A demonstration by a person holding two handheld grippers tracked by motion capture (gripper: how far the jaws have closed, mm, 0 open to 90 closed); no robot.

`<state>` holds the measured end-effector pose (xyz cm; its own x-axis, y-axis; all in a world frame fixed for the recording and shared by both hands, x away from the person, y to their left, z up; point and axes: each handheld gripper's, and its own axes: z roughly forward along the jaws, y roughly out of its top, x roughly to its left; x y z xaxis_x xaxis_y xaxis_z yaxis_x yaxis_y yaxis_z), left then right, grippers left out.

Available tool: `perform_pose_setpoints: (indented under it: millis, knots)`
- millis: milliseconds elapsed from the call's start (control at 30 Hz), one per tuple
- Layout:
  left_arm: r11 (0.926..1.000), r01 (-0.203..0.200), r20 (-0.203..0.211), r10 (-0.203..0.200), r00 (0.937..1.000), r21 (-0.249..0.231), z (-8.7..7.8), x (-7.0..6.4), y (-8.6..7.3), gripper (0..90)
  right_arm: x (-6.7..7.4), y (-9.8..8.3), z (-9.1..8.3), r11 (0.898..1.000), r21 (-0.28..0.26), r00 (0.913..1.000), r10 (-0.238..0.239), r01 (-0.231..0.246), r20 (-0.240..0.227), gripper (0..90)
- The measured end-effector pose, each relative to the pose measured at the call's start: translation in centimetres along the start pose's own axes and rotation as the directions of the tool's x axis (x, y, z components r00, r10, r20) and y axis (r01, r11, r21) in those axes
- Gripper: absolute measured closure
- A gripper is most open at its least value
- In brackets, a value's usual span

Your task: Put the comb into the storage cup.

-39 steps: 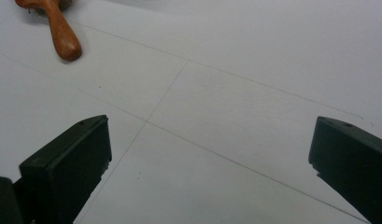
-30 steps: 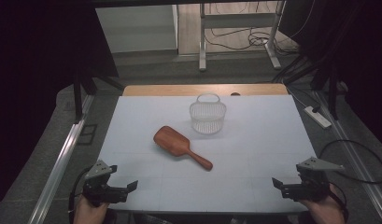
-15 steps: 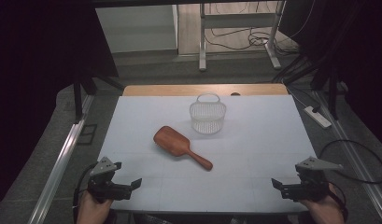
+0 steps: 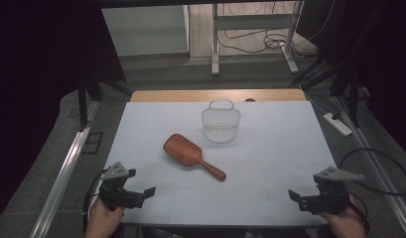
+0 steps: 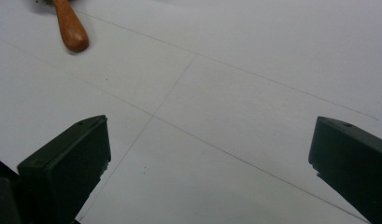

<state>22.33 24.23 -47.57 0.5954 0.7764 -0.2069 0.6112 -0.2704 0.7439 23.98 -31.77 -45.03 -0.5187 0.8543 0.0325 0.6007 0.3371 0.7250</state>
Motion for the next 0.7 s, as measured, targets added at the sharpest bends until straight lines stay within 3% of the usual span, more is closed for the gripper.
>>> perform_pose_setpoints:
  millis: [700]
  knots:
    - [0.9986,-0.040,0.030,0.039,0.9988,0.036,2.4,-0.4,2.2,0.0,0.0,0.0,0.1,1.000,0.009,1.0000,-0.004,0.004,-0.003,0.0]
